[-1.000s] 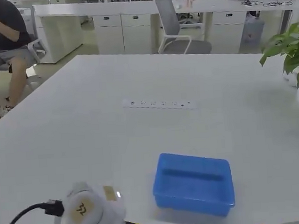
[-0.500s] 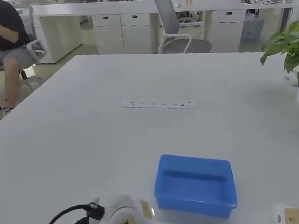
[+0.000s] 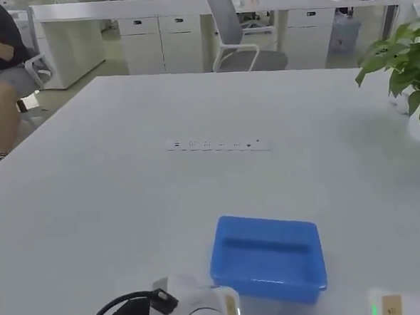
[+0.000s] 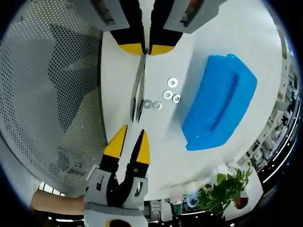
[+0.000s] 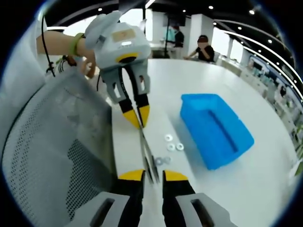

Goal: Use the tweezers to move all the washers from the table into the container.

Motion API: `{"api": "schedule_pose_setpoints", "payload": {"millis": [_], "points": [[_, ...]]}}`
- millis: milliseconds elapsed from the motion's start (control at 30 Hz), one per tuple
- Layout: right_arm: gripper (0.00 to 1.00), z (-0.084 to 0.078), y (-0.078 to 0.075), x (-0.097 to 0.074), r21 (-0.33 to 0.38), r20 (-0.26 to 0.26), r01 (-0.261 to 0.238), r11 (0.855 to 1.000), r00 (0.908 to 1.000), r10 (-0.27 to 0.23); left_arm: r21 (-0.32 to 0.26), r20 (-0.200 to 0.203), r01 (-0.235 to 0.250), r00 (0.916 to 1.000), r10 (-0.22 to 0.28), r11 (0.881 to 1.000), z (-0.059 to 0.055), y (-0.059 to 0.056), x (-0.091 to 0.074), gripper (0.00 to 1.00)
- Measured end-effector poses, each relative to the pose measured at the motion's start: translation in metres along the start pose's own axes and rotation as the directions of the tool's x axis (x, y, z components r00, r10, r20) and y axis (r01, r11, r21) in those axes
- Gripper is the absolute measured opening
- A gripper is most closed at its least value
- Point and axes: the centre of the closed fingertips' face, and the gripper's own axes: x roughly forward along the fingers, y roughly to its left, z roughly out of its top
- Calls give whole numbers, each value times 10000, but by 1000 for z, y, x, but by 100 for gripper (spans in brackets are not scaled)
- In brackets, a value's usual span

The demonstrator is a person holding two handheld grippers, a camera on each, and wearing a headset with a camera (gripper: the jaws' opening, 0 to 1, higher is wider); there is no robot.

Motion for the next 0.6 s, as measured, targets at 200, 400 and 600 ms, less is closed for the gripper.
{"api": "schedule_pose_setpoints", "payload": {"millis": [200,400,600], "points": [[11,-3,-1,-1,154,94,110,9998,9999,-111,264,-52,189,9998,-188,9995,-1,-3,0,0],[12,-5,0,-1,178,135,130,9998,9998,-133,1001,153,37,9999,-53,9950,5,-8,-16,0],[12,-4,5,-1,90,214,75,9999,9997,-77,993,820,-303,9964,221,9946,22,-11,-39,0]]}}
